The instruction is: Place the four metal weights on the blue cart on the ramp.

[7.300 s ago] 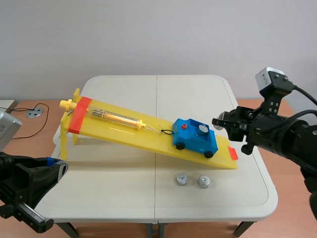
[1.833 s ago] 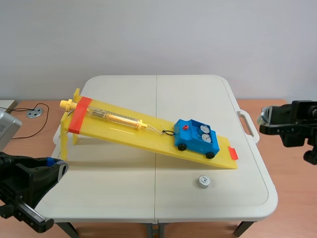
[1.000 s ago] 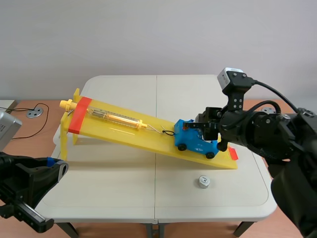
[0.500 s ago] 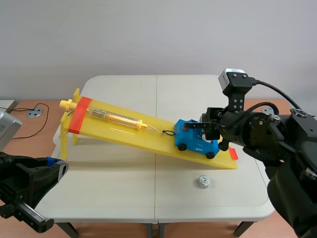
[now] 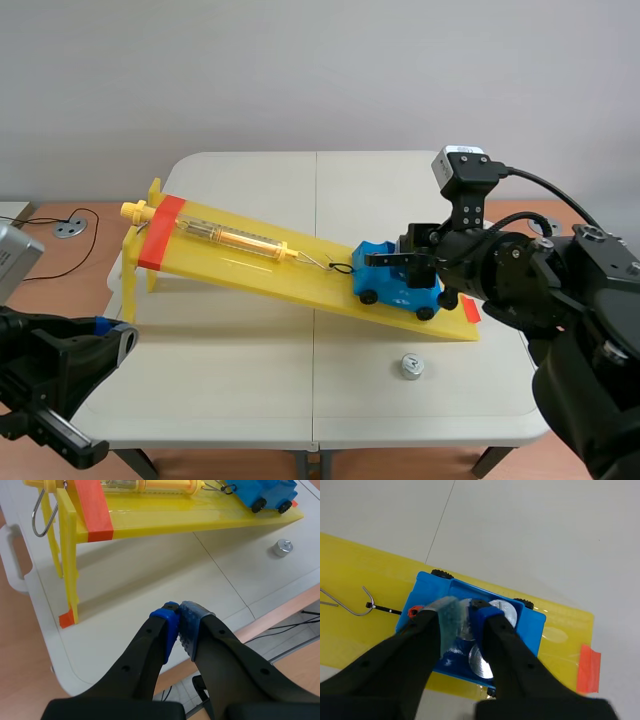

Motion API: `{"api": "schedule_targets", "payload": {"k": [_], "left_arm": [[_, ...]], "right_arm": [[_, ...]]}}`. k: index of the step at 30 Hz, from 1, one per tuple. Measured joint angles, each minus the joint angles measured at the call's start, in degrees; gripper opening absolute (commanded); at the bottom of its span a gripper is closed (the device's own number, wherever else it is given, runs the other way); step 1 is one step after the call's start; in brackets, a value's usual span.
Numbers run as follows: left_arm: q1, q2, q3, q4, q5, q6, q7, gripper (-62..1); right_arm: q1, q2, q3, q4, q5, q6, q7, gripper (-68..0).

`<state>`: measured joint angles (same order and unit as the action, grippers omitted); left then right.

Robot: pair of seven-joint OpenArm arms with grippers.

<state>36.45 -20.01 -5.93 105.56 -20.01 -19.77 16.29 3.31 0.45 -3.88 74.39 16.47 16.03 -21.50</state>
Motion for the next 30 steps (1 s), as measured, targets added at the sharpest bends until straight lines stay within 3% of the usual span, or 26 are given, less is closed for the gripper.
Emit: {"api": "schedule_targets", "payload": {"k": [8, 12, 23, 30], "left_arm": [[0.00, 0.00, 0.00, 0.00, 0.00, 0.00, 0.00, -57.3], [0.00, 0.00, 0.00, 0.00, 0.00, 0.00, 0.00, -57.3], [0.00, 0.00, 0.00, 0.00, 0.00, 0.00, 0.00, -57.3], [0.00, 0.00, 0.00, 0.00, 0.00, 0.00, 0.00, -57.3]], "right_arm": [[-0.04, 0.02, 0.66, 0.55, -0.87, 0.11, 1.68, -42.8], [-0.37, 0.94, 2.45, 4.57, -0.63, 1.44, -0.22, -42.6], [-9.64, 11.37, 4.85, 23.69, 6.40, 4.66, -2.93, -42.6], [-19.06, 16.04, 6.58, 32.76, 8.90, 5.01, -5.16, -42.6]]}}
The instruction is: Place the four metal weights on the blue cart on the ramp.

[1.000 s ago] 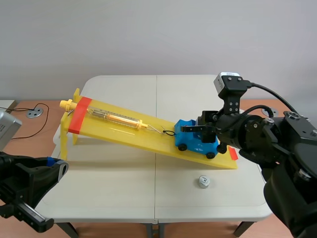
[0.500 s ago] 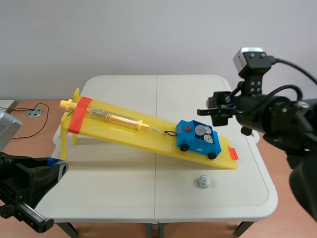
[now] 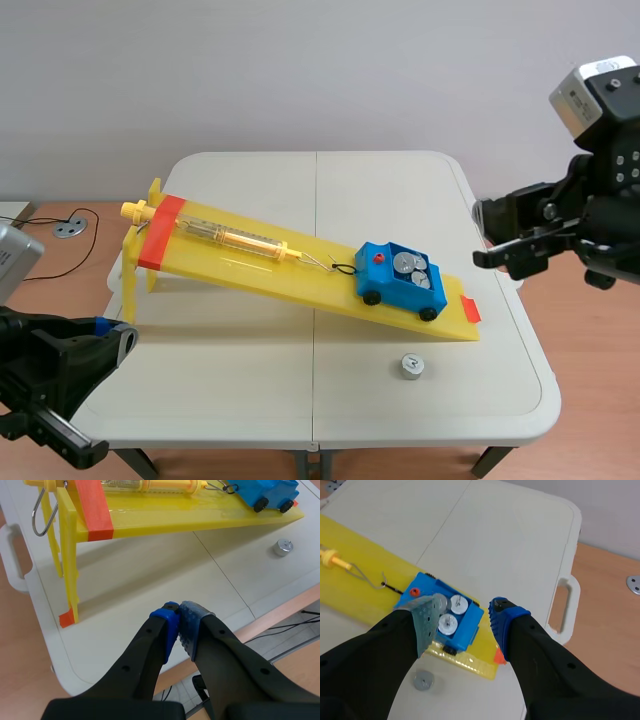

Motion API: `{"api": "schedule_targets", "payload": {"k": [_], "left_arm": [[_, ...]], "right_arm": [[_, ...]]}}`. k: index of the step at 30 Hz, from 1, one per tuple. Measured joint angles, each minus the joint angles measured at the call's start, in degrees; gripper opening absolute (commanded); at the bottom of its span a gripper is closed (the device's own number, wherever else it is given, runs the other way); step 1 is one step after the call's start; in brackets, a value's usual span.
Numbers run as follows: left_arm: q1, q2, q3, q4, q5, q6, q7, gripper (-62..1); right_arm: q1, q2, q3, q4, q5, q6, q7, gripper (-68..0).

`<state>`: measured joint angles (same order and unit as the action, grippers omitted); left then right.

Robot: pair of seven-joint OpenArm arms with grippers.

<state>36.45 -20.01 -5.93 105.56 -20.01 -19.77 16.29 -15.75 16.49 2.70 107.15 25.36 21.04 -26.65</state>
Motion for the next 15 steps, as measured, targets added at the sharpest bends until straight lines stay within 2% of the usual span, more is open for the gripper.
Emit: {"api": "schedule_targets", "payload": {"k": [8, 15], "left_arm": [[0.00, 0.00, 0.00, 0.00, 0.00, 0.00, 0.00, -57.3], [0.00, 0.00, 0.00, 0.00, 0.00, 0.00, 0.00, -57.3]], "right_arm": [[-9.97, 3.08, 3.34, 3.50, 1.25, 0.87, -0.94, -42.6], [-12.52, 3.06, 3.50, 2.54, 0.81, 0.90, -0.61, -42.6]]}}
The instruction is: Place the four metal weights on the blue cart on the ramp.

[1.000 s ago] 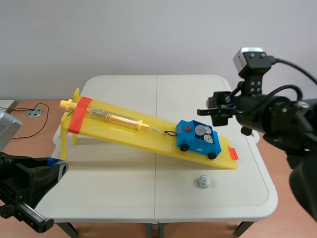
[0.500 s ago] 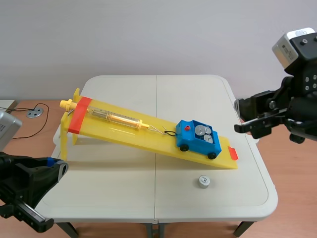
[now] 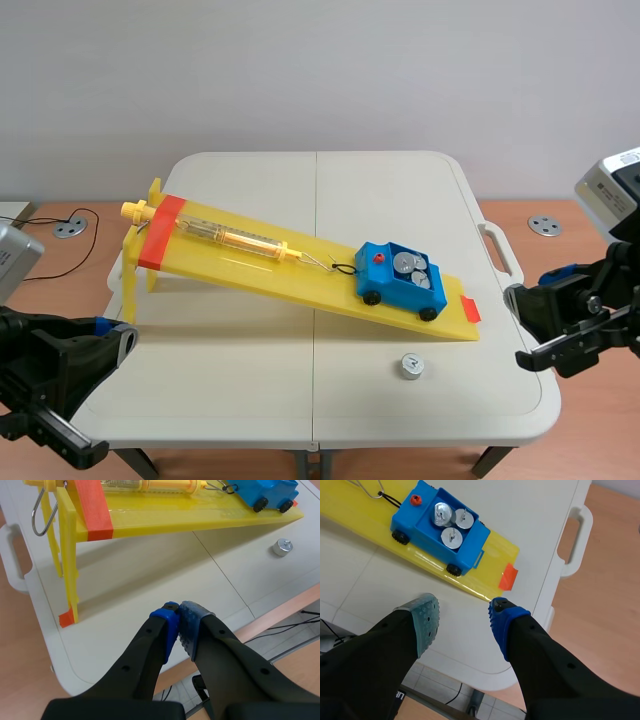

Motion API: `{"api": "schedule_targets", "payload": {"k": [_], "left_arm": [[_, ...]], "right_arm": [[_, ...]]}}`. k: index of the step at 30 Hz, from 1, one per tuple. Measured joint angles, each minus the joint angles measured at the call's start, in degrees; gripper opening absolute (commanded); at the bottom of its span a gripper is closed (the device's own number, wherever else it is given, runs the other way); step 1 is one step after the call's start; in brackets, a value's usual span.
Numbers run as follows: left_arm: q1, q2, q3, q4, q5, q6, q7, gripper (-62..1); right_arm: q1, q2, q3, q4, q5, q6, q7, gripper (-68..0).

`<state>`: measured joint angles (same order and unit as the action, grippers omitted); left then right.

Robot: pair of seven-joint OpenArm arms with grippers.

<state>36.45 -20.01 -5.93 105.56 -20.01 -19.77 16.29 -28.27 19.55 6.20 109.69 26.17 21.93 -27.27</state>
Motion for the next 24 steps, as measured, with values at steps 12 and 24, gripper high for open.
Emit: {"api": "schedule_targets", "payload": {"k": [12, 24], "left_arm": [[0.00, 0.00, 0.00, 0.00, 0.00, 0.00, 0.00, -57.3], [0.00, 0.00, 0.00, 0.00, 0.00, 0.00, 0.00, -57.3]], "right_arm": [[5.49, -0.68, -5.09, -12.61, -4.72, 0.00, 2.86, -42.7], [12.83, -6.54, -12.94, -24.79, -10.45, -0.02, 6.47, -42.7]]}}
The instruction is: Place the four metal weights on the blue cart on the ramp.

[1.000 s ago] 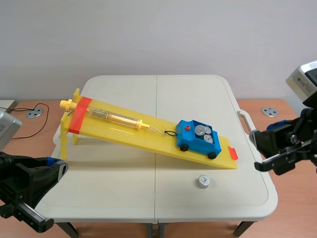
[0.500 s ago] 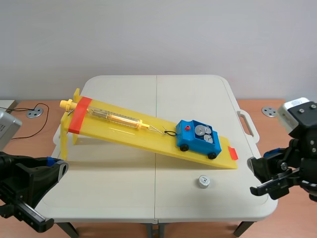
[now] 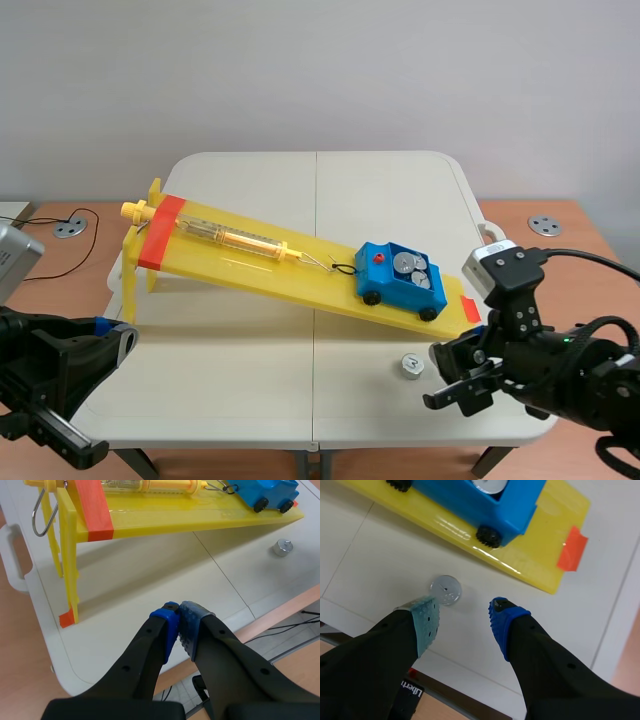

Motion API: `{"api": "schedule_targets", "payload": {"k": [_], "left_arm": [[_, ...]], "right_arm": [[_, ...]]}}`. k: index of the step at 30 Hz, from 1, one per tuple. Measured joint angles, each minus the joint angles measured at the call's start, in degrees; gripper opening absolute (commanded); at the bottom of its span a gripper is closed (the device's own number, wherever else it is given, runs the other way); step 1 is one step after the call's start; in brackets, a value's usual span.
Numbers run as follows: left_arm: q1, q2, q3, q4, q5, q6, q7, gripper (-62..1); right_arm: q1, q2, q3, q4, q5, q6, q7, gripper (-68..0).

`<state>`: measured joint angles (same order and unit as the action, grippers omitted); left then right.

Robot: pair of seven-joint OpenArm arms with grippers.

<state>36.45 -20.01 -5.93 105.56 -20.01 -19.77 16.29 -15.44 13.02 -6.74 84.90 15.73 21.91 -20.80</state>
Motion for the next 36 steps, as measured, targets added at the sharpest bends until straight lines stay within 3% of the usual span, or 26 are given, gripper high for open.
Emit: {"api": "schedule_targets", "payload": {"k": [10, 20, 36], "left_arm": [[0.00, 0.00, 0.00, 0.00, 0.00, 0.00, 0.00, -57.3], [0.02, 0.00, 0.00, 0.00, 0.00, 0.00, 0.00, -57.3], [0.00, 0.00, 0.00, 0.00, 0.00, 0.00, 0.00, -57.3]], "right_arm": [[3.50, -2.25, -3.98, -5.95, -5.05, -0.11, 2.34, -42.7], [5.46, -2.23, -7.65, -8.13, -7.02, -0.50, 4.28, -42.7], [7.02, -4.35, -7.89, -12.09, -9.31, -1.79, 5.75, -43.1]]}}
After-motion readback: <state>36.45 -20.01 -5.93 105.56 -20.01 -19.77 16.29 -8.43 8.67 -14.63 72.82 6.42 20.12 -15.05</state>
